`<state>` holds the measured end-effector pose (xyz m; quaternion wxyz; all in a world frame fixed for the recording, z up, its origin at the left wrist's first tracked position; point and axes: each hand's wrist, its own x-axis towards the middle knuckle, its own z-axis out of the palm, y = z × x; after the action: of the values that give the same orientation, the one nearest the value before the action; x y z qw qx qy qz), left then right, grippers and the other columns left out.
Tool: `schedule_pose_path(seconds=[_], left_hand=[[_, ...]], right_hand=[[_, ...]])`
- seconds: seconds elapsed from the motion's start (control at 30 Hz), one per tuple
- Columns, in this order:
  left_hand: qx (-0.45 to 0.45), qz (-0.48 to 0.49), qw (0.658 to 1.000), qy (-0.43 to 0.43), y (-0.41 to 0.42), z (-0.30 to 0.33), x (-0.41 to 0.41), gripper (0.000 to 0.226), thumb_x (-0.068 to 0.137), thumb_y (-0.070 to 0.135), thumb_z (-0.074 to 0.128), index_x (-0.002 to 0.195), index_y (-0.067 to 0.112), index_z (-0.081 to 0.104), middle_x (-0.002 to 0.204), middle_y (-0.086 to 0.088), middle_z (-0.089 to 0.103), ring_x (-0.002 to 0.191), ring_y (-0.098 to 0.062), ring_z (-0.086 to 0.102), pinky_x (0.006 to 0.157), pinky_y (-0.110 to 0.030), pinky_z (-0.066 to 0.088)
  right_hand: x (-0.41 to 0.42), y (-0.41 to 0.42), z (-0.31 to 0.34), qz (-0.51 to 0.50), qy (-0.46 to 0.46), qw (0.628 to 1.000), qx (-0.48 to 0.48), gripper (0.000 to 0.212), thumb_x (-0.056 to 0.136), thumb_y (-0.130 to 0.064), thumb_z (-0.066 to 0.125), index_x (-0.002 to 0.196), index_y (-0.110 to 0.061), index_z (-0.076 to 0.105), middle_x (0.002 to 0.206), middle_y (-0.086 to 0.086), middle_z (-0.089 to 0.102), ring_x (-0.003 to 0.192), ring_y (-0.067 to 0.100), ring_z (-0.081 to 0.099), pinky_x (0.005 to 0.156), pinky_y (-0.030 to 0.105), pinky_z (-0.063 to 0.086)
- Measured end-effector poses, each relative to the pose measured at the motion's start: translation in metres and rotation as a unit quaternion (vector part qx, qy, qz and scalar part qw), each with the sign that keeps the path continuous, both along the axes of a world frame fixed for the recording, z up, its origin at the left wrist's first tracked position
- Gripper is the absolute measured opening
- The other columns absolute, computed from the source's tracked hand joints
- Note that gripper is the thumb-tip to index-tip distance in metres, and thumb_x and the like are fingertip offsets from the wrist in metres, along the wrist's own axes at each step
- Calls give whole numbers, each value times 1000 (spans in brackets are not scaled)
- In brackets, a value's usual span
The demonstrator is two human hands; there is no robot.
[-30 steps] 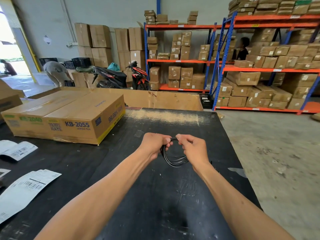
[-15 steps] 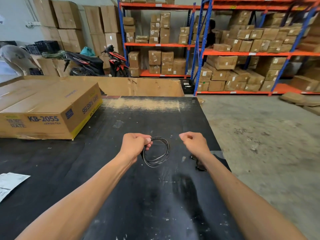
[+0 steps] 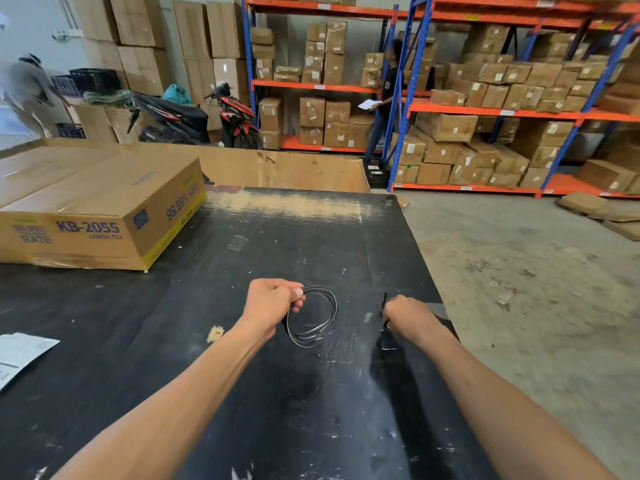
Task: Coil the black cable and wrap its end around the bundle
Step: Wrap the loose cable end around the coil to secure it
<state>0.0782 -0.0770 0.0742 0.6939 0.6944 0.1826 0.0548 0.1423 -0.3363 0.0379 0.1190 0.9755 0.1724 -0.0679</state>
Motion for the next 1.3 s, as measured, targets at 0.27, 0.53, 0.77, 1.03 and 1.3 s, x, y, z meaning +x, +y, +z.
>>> schedule_pose_path(seconds=[0.27,0.53,0.77,1.03,1.3], left_hand=[[-43,48,997,-44,-9,13,10,15,85,-8,63,81,3,73,69,-13,71,57,-14,63,58,-22,56],[-72,83,989,-96,-18,25,26,15,90,-4,63,87,7,73,70,-9,71,57,-12,62,59,-17,55],[-18,38,991,-126,-34,20,22,23,89,7,67,83,28,73,69,1,76,64,-5,69,70,-23,57],[-37,27,991,-123,-39,19,10,13,87,10,70,93,19,78,74,-6,77,70,-13,72,74,-28,55],[10,31,990,-135,-26,26,9,16,86,16,70,89,29,79,73,4,78,76,-13,74,81,-34,59]], right_hand=[[-18,38,61,-158,-27,822,546,16,71,-29,70,65,-14,69,50,-7,72,44,9,67,49,22,54],[-31,73,70,-227,-11,715,661,12,75,-17,72,72,-6,68,55,1,76,54,13,77,72,31,59],[-42,102,73,-285,-56,698,655,14,75,-20,71,65,-12,73,48,1,72,45,14,72,73,39,64],[-50,117,72,-305,86,430,846,9,92,2,69,99,-4,68,63,4,64,45,5,57,42,18,42],[-54,116,81,-238,183,385,873,18,99,4,57,108,-10,63,63,2,73,54,9,64,48,20,51]])
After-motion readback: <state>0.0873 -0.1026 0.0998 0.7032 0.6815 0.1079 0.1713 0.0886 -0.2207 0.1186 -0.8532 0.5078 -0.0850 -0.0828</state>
